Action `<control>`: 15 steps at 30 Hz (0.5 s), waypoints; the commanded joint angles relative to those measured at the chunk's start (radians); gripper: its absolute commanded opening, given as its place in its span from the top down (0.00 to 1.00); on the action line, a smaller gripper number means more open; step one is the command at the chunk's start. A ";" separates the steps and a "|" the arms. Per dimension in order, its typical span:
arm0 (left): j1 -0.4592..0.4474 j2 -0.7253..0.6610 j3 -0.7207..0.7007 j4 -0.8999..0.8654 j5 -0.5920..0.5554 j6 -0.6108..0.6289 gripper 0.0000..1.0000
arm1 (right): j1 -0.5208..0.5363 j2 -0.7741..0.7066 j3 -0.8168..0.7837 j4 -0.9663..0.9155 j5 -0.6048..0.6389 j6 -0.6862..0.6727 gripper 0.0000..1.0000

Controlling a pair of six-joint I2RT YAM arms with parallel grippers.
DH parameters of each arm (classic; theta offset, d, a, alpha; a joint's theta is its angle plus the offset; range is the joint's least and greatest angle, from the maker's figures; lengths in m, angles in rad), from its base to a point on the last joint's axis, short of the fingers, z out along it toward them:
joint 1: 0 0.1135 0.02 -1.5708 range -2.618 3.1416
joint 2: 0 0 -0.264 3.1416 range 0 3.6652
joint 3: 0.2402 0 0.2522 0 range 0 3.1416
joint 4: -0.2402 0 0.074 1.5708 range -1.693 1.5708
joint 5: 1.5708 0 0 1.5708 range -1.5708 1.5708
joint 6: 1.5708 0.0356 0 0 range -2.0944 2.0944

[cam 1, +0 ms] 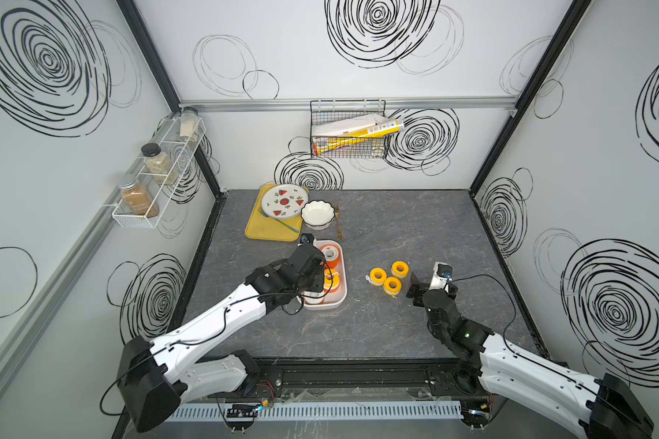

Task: Put the sealing tape into the storage box
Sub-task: Place the sealing tape in the storage box, then pick up the sealing tape at the center of the board.

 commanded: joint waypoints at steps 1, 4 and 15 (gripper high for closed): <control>0.029 -0.083 -0.040 -0.035 -0.071 0.032 0.54 | -0.003 0.008 0.026 0.019 0.005 -0.015 0.07; 0.055 -0.160 -0.072 -0.018 -0.088 0.037 0.53 | -0.008 0.027 0.026 0.045 -0.002 -0.029 0.06; 0.057 -0.248 -0.107 0.021 -0.089 0.039 0.46 | -0.101 0.237 0.145 0.041 -0.161 -0.085 0.03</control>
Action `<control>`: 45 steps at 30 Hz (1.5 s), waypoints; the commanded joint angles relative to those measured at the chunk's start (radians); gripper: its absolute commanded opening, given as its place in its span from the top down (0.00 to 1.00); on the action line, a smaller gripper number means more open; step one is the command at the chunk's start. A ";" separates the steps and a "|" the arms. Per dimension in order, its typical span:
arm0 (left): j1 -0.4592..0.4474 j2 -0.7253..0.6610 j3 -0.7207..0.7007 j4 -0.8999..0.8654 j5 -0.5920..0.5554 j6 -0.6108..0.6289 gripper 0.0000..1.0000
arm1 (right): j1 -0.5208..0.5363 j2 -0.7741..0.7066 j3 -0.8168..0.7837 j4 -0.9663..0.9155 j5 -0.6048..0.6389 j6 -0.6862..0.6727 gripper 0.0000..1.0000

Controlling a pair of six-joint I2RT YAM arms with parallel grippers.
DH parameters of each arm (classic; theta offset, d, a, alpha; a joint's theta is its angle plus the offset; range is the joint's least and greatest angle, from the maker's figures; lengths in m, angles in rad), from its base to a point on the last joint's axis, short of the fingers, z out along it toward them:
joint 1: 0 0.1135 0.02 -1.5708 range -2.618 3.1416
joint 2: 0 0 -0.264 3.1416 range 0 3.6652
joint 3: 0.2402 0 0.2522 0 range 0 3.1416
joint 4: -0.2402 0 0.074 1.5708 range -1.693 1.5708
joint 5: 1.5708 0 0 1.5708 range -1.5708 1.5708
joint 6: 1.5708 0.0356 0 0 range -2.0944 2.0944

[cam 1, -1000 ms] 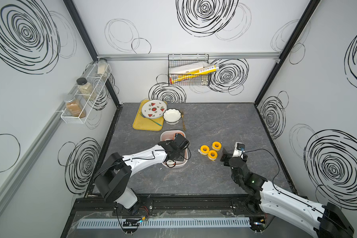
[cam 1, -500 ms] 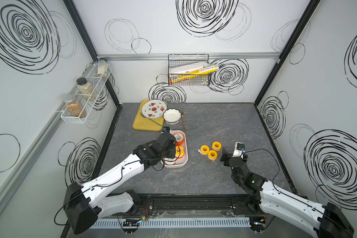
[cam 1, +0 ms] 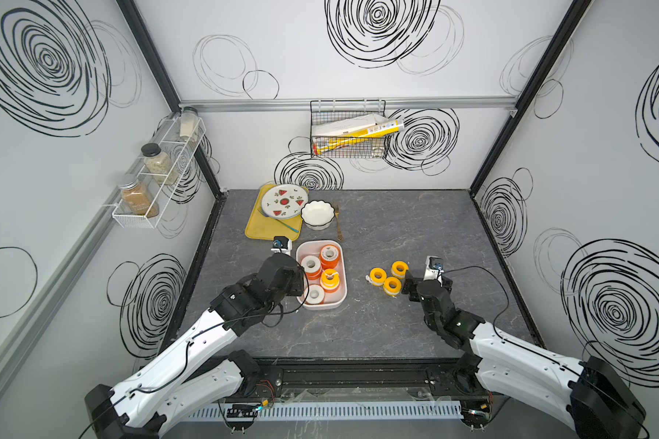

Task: Put the sealing tape into the storage box
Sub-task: Pick up the sealing tape at the center of the board.

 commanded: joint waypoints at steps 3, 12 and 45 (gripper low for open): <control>0.005 -0.013 -0.016 0.035 -0.020 0.012 0.46 | -0.058 0.110 0.090 0.023 -0.134 -0.045 0.01; 0.011 0.012 -0.015 0.032 -0.015 0.012 0.45 | -0.180 0.377 0.320 -0.097 -0.332 -0.070 0.00; 0.011 0.005 -0.016 0.035 -0.011 0.015 0.47 | -0.293 0.703 0.478 -0.199 -0.530 -0.070 0.12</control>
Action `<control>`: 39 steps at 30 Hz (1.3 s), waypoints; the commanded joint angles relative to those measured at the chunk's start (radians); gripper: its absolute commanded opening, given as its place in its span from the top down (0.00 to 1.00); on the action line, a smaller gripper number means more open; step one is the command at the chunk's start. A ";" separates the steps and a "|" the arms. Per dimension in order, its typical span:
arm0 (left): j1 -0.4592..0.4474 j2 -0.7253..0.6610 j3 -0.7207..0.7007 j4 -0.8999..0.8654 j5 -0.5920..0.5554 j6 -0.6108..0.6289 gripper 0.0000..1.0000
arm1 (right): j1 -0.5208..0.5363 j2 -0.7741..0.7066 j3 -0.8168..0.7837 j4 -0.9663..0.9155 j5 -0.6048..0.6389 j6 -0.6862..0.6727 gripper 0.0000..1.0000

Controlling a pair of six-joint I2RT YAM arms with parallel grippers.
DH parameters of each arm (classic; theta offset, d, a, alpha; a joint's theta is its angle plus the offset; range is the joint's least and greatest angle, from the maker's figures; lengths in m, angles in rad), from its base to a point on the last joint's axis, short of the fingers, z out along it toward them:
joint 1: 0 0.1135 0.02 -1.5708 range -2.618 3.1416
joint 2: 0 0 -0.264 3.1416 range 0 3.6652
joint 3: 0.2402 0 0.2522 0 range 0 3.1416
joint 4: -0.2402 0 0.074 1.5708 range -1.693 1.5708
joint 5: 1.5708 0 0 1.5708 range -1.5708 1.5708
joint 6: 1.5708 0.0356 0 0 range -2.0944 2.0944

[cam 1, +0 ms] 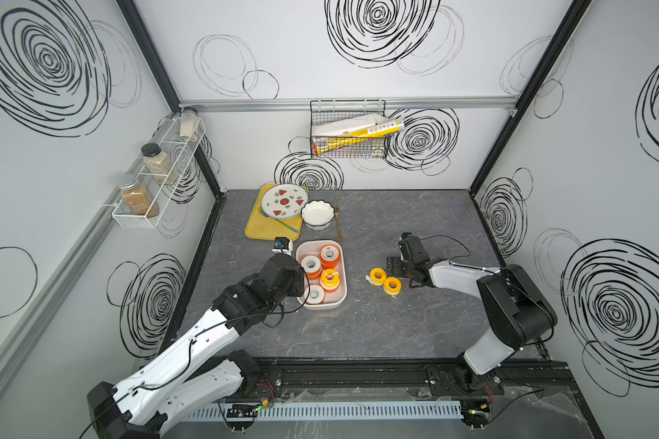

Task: Put the sealing tape into the storage box
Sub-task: Pick up the sealing tape at the center of the board.

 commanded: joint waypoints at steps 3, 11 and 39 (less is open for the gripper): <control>0.005 -0.010 -0.007 0.032 -0.009 0.013 0.47 | -0.005 0.003 0.010 -0.041 -0.010 0.008 0.14; 0.004 0.000 -0.005 0.031 -0.007 0.013 0.47 | -0.004 0.001 -0.003 -0.057 -0.010 0.015 0.20; 0.005 0.012 -0.005 0.031 -0.003 0.014 0.47 | -0.005 0.005 0.022 -0.051 -0.012 0.005 0.42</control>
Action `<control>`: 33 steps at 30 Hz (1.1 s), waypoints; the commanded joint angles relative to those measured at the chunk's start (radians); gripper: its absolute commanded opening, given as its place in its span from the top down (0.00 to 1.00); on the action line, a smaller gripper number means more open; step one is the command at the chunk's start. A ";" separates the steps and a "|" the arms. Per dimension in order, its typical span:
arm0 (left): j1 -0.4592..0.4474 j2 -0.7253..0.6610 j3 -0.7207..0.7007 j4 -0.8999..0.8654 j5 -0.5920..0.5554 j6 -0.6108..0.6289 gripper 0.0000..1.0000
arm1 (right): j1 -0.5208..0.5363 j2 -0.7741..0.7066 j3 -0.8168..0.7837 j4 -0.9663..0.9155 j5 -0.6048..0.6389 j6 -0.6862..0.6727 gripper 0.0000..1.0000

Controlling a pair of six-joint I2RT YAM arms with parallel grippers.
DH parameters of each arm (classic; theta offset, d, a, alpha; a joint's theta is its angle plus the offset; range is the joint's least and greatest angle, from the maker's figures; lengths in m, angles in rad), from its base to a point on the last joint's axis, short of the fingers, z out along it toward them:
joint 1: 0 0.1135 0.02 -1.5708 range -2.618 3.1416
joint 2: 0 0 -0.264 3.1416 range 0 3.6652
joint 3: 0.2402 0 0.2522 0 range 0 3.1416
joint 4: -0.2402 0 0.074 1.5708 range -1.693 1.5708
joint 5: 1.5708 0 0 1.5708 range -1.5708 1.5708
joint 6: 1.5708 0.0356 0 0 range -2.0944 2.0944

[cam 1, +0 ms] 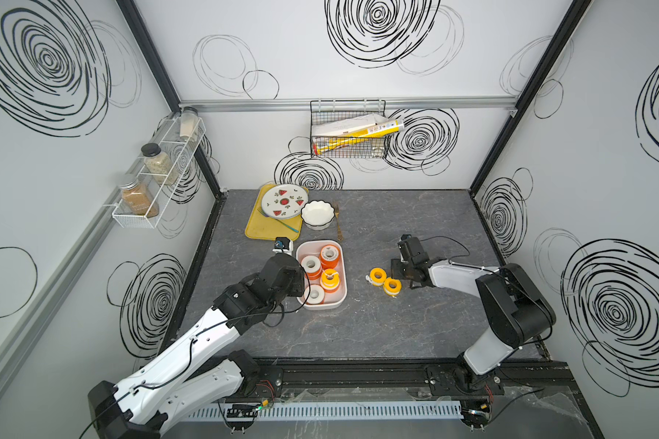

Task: Put the sealing tape into the storage box
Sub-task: Pick up the sealing tape at the center of the board.

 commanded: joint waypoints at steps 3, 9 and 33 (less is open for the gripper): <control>0.007 0.005 -0.005 0.031 -0.004 0.014 0.47 | -0.005 -0.020 0.012 -0.022 -0.006 -0.003 0.43; 0.005 0.003 -0.005 0.029 -0.007 0.012 0.47 | -0.005 -0.065 0.011 -0.042 -0.018 -0.004 0.45; 0.037 -0.015 -0.001 0.021 -0.044 -0.002 0.47 | 0.265 -0.183 0.221 -0.184 -0.113 0.041 0.48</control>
